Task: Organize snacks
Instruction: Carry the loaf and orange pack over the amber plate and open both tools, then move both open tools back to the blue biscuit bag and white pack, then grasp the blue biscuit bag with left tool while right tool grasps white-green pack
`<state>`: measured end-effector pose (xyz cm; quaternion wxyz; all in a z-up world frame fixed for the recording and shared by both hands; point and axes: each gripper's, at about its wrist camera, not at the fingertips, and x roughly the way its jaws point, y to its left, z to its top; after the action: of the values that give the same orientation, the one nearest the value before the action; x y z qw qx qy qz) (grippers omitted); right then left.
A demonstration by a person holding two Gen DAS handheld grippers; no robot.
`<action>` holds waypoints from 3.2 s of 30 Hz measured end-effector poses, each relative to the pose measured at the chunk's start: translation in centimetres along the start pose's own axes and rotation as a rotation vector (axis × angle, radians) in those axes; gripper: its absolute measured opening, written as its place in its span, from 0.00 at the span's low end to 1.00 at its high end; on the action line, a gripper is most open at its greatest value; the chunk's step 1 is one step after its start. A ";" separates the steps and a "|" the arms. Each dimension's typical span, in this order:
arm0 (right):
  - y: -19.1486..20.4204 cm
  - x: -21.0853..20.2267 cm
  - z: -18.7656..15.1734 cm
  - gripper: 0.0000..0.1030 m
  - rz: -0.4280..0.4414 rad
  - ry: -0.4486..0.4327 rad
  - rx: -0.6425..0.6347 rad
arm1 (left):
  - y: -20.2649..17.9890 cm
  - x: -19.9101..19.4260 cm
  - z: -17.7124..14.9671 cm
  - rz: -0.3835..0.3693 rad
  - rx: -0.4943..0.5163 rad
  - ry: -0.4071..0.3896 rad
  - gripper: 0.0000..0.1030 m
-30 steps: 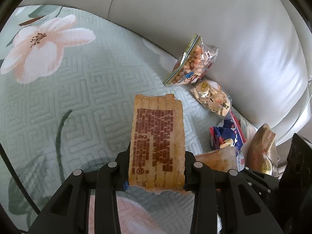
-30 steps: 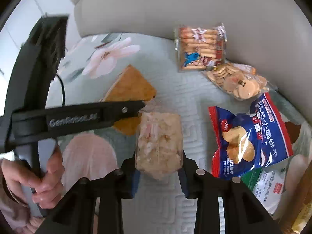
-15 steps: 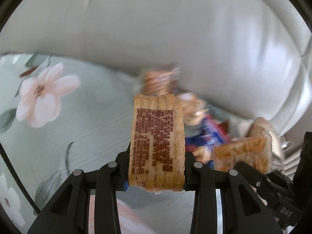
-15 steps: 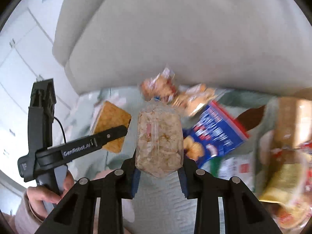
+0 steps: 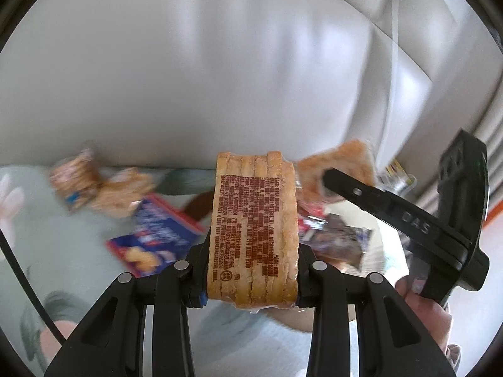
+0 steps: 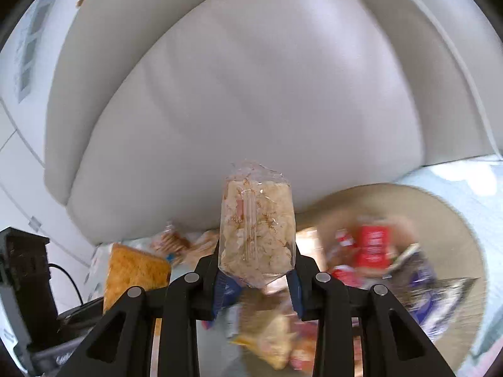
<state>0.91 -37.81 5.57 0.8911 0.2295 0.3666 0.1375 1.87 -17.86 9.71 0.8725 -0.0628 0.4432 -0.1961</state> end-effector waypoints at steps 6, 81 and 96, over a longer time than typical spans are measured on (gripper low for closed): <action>-3.9 -1.4 0.7 0.64 -0.044 -0.002 0.060 | -4.0 3.4 0.9 -0.047 0.042 0.082 0.46; 5.6 17.1 -13.1 0.97 -0.578 0.241 0.234 | 19.6 5.4 -4.8 0.006 -0.142 0.192 0.38; 6.2 17.5 -12.3 0.06 -0.369 0.311 0.232 | 16.1 9.4 -4.5 -0.098 -0.006 0.322 0.46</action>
<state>3.71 -21.48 -9.31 0.8017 0.2356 0.5482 -0.0365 7.87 -6.60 -4.61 0.7794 -0.0547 0.5743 -0.2443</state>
